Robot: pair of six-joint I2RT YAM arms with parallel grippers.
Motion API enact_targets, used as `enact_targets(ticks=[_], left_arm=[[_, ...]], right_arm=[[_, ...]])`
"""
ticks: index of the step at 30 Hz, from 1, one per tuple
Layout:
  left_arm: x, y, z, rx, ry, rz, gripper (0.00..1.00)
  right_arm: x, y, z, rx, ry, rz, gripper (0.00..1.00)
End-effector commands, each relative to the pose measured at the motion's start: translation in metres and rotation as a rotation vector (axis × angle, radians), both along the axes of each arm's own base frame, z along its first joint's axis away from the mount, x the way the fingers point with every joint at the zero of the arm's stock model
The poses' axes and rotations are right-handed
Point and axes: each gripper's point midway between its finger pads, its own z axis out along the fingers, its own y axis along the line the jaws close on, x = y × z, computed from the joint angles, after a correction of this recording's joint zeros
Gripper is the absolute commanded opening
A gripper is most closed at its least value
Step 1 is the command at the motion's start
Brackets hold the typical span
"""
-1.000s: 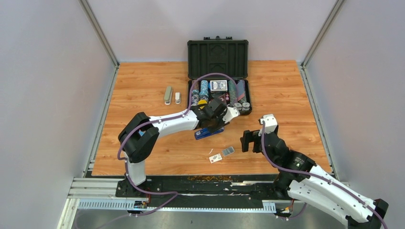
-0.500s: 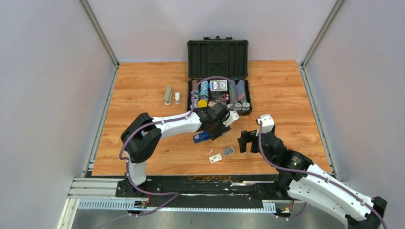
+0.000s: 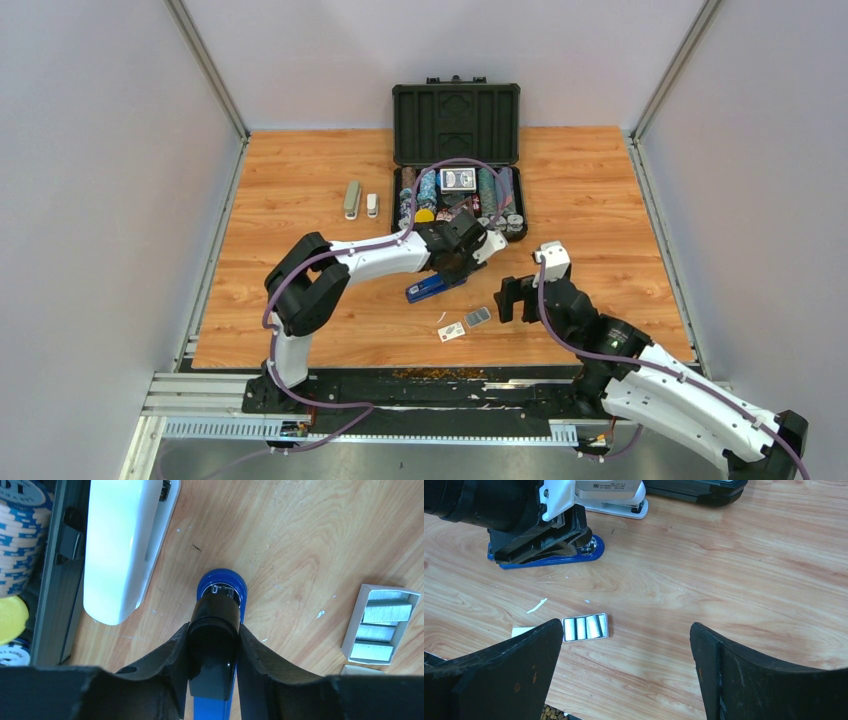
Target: Load the staples into the stapler
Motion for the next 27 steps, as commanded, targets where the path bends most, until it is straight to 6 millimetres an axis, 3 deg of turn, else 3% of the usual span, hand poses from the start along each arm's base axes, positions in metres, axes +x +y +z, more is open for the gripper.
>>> enact_targets(ticks=[1,7,12,14,19,27], left_arm=[[0.002,-0.011,0.017,-0.050,-0.015,-0.029,0.39],[-0.006,-0.008,0.033,-0.088,-0.018,-0.053,0.25],[-0.016,-0.005,0.063,-0.157,-0.041,-0.097,0.11],[-0.021,-0.004,0.078,-0.191,-0.059,-0.123,0.01],[-0.033,0.008,0.115,-0.266,-0.122,-0.172,0.00],[-0.071,0.012,0.173,-0.486,-0.192,-0.325,0.00]], right_arm=[[0.004,0.009,0.009,0.050,-0.043,0.023,1.00],[0.001,0.018,0.019,0.109,-0.091,0.083,1.00],[-0.005,0.032,0.026,0.146,-0.160,0.195,0.98],[-0.009,0.038,0.030,0.174,-0.193,0.243,0.97],[-0.028,0.060,0.054,0.230,-0.291,0.441,0.95],[-0.039,0.072,0.090,0.214,-0.442,0.598,0.95]])
